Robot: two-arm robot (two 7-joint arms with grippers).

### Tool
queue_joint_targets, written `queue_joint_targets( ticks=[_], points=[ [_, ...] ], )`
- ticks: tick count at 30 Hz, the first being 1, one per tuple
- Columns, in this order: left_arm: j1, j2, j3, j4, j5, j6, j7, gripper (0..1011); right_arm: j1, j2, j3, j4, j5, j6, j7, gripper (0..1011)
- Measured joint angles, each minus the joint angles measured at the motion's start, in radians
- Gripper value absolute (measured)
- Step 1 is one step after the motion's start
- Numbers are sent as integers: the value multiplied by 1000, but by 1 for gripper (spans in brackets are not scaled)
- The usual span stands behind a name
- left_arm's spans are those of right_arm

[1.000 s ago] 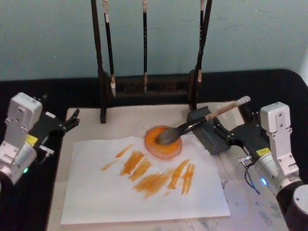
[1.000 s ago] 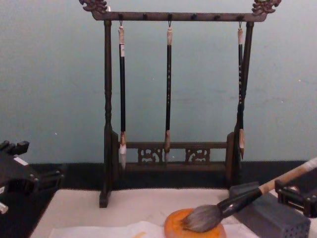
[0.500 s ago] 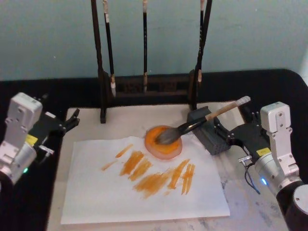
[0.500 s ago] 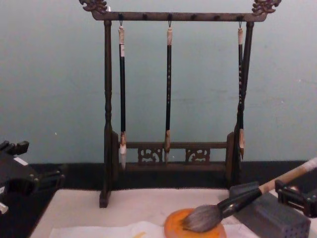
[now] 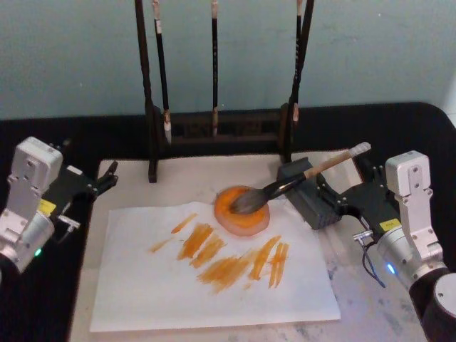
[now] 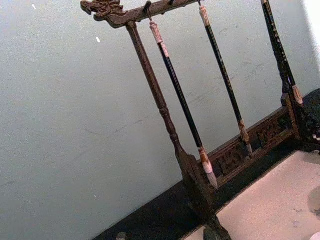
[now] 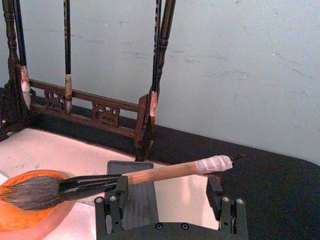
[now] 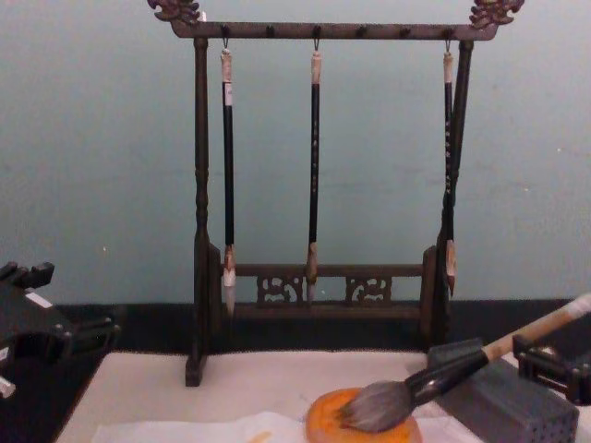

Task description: Pick up the brush from the inkstone, write on the paper, then place the brush back to its original position.

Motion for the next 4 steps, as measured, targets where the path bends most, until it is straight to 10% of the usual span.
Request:
queue_joint_targets(
  ticks=[4],
  points=[
    [0, 0, 0, 0, 0, 0, 0, 1001, 0, 0, 0, 0, 0, 0, 0, 1000]
  ],
)
